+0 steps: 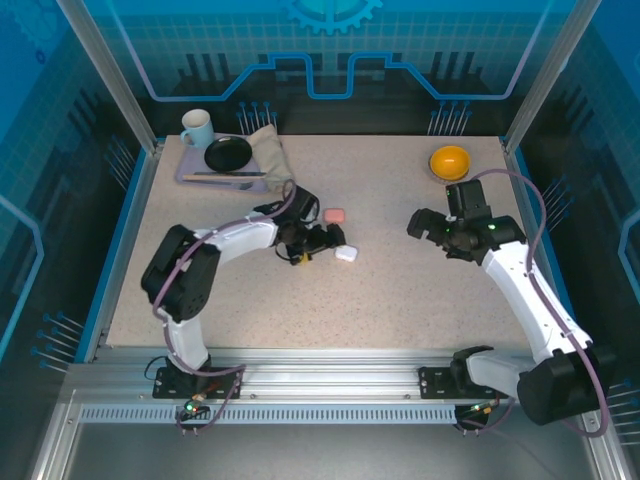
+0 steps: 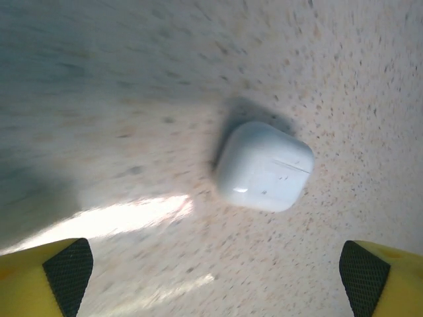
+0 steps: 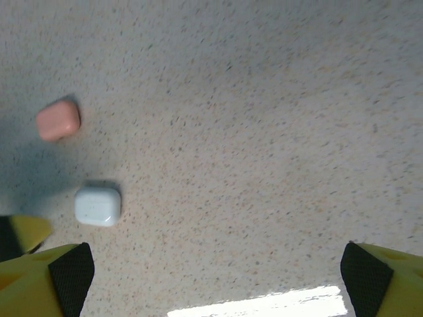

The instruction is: Insert wireless bluetooth earbuds into charging case

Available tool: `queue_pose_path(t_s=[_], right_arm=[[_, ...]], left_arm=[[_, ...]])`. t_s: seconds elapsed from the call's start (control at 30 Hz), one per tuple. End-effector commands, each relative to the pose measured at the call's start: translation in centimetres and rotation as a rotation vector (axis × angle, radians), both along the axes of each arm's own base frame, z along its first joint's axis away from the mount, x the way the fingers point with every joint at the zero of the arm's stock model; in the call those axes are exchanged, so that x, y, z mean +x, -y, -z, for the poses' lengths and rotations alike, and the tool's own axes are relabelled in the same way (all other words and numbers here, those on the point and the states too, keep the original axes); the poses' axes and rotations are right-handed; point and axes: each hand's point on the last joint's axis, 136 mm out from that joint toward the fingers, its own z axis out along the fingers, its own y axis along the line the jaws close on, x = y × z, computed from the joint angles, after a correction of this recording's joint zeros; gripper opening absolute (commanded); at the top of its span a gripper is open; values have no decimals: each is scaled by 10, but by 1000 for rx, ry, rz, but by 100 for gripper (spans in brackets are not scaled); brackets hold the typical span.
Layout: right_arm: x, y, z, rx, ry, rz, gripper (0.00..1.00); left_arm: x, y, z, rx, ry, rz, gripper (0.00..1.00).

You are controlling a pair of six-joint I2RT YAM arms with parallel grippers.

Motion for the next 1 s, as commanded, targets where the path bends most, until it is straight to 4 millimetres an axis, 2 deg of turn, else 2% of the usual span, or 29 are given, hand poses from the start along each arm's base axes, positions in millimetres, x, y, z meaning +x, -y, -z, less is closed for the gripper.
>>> queue_pose_path(t_s=[0.0,0.07,0.2,0.3,0.37,0.47,0.57,0.63,0.73,0.8,0.87,0.97], right_arm=[[3,22,-15,-65,52,39,100],[10,35,-21,-140,96,60,100],[30,63,-18,-315,257,131,100],[41,71,0,-437,366,100,100],[48,74,13,-505,403,72,100],[58,73,34,-564,470,28,100],[65,66,52,-576,526,-28,100],[67,61,65,-577,542,-72,100],[72,54,63,-542,614,-118,100],[77,56,64,-504,631,-116,100],[81,54,75,-479,667,-138,100],[102,38,89,-449,658,-244,100]], left_arm=[[-9,-53,-50,183,130,-12,99],[-5,-77,-85,263,275,-21,99],[1,-115,-133,415,622,-21,99],[0,-142,-149,530,860,-35,99],[-2,-166,-149,569,942,-96,99],[-2,-203,-126,618,986,-176,99],[3,-223,-101,672,1018,-191,99],[8,-226,-89,670,1043,-170,99],[18,-236,-69,650,1038,-178,99],[26,-238,-56,614,1031,-161,99],[34,-238,-41,579,1026,-135,99],[44,-238,-23,546,1005,-114,99]])
